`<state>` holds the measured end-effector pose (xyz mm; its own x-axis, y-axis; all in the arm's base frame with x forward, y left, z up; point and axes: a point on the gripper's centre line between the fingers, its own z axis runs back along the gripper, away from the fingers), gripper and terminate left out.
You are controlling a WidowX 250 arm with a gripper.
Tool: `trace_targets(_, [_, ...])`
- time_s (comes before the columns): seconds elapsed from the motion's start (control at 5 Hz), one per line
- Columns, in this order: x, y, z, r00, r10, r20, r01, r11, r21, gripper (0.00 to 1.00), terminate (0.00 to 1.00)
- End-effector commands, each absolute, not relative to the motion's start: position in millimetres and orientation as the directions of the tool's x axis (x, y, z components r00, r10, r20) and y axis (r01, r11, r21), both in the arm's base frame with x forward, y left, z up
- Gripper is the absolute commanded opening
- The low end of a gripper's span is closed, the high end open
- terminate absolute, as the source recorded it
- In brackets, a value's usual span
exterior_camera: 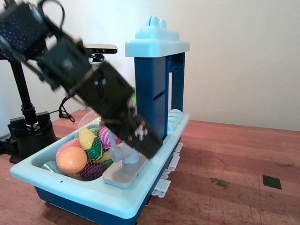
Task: Turn lever vertical to front
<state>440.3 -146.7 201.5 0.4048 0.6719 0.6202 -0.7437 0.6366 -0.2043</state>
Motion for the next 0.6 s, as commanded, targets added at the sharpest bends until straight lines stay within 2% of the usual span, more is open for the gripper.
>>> trace_targets(0.0, [431, -136, 237, 0.336, 0.703, 0.627, -0.731, 0.614, -0.296, 1.00, 0.00])
trace_targets(0.4, [416, -128, 232, 0.315, 0.711, 0.628, -0.741, 0.598, -0.305, 1.00, 0.00])
